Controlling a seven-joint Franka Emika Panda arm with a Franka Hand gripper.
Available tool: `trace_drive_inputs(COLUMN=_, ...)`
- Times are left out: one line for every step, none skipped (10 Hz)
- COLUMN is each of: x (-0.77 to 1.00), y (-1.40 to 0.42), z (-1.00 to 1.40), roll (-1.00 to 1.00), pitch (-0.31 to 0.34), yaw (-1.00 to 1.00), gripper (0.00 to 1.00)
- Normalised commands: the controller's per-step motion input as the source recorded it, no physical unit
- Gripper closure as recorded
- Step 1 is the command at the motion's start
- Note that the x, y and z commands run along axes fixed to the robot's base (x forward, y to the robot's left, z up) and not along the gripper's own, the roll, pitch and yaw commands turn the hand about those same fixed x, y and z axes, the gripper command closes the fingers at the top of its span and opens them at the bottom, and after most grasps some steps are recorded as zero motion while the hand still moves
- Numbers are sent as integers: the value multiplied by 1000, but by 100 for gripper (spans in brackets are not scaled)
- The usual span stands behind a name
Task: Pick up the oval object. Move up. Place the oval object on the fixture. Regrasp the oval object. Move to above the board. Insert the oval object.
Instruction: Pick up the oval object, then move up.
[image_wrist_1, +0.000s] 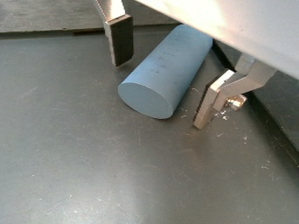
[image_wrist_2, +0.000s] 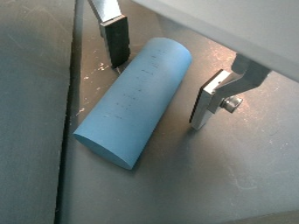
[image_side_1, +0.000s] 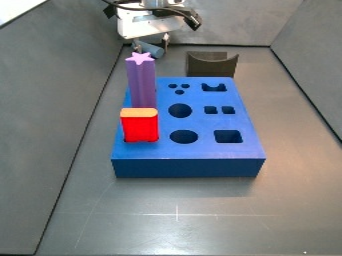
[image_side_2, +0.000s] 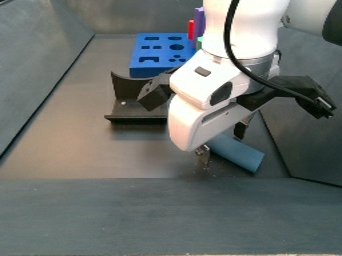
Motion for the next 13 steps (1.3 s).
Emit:
trace_drive_inputs(x=0, y=0, z=0, roll=0, pitch=0, yaw=0, gripper=100)
trace_drive_inputs(x=0, y=0, z=0, roll=0, pitch=0, yaw=0, gripper=100)
trace_drive_inputs(x=0, y=0, z=0, roll=0, pitch=0, yaw=0, gripper=100)
trace_drive_inputs(x=0, y=0, z=0, roll=0, pitch=0, yaw=0, gripper=100)
trace_drive_inputs(x=0, y=0, z=0, roll=0, pitch=0, yaw=0, gripper=100)
trace_drive_inputs(x=0, y=0, z=0, roll=0, pitch=0, yaw=0, gripper=100)
trace_drive_inputs(x=0, y=0, z=0, roll=0, pitch=0, yaw=0, gripper=100)
trace_drive_inputs(x=0, y=0, z=0, roll=0, pitch=0, yaw=0, gripper=100)
trace_drive_inputs(x=0, y=0, z=0, roll=0, pitch=0, yaw=0, gripper=100)
trace_drive_inputs(x=0, y=0, z=0, roll=0, pitch=0, yaw=0, gripper=100)
trace_drive_inputs(x=0, y=0, z=0, roll=0, pitch=0, yaw=0, gripper=100)
trace_drive_inputs(x=0, y=0, z=833, roll=0, pitch=0, yaw=0, gripper=100)
trace_drive_inputs(x=33, y=-86, z=835, roll=-10, pitch=-4, yaw=0, gripper=100)
